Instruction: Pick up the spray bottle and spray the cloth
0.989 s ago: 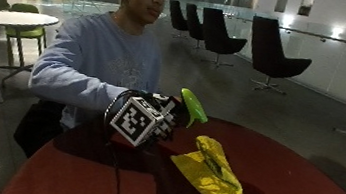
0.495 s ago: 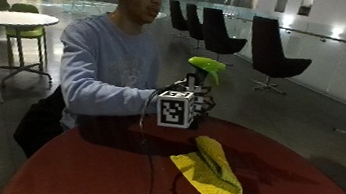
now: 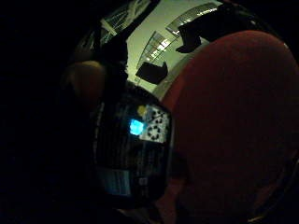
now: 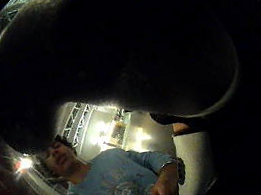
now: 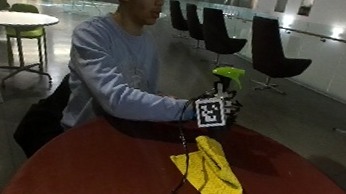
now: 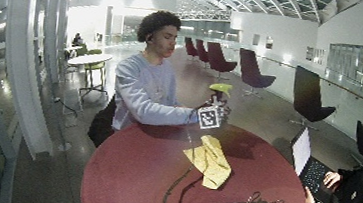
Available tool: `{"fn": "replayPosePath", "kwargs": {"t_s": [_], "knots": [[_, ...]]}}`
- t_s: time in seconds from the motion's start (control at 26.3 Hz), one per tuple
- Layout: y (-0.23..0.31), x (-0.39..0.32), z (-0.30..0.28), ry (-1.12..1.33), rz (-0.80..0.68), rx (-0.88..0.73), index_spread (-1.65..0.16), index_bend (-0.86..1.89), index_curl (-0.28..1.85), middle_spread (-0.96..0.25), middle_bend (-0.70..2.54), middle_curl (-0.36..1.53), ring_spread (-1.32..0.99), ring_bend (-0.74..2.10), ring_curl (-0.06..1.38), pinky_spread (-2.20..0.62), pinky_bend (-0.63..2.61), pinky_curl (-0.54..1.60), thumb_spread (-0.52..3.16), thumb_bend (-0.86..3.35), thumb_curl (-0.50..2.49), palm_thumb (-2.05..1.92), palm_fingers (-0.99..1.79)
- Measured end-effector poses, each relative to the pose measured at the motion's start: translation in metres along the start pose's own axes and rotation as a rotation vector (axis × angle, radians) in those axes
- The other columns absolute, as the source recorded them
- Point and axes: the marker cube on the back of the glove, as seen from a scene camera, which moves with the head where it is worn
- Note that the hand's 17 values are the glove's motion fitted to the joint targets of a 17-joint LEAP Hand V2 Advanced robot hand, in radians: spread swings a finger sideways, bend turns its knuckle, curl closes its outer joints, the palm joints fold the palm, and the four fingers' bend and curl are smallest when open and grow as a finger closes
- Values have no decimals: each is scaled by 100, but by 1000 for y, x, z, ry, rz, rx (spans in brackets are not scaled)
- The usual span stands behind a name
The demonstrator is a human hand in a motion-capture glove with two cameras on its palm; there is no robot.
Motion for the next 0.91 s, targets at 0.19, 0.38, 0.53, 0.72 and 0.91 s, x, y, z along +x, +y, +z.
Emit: {"fn": "replayPosePath", "kwargs": {"t_s": [0.19,0.38,0.53,0.72,0.91], "knots": [[6,12,2,20,30,-50,-24,16,41,-10,29,51,-1,40,38,22,13,26,86,-7,61,84,97],[9,10,-3,43,86,-7,-25,11,40,-9,31,51,-2,37,38,22,15,26,98,-7,54,71,87],[32,-13,-33,-48,117,1,-26,3,35,-8,31,51,-1,39,40,21,22,29,103,-4,51,67,73],[76,-24,-102,41,140,-36,-26,8,31,-7,30,49,0,41,39,20,22,29,107,-1,50,72,74],[142,-22,-180,281,177,-31,-27,11,29,-6,29,48,1,43,38,19,19,30,109,-2,48,72,73]]}}
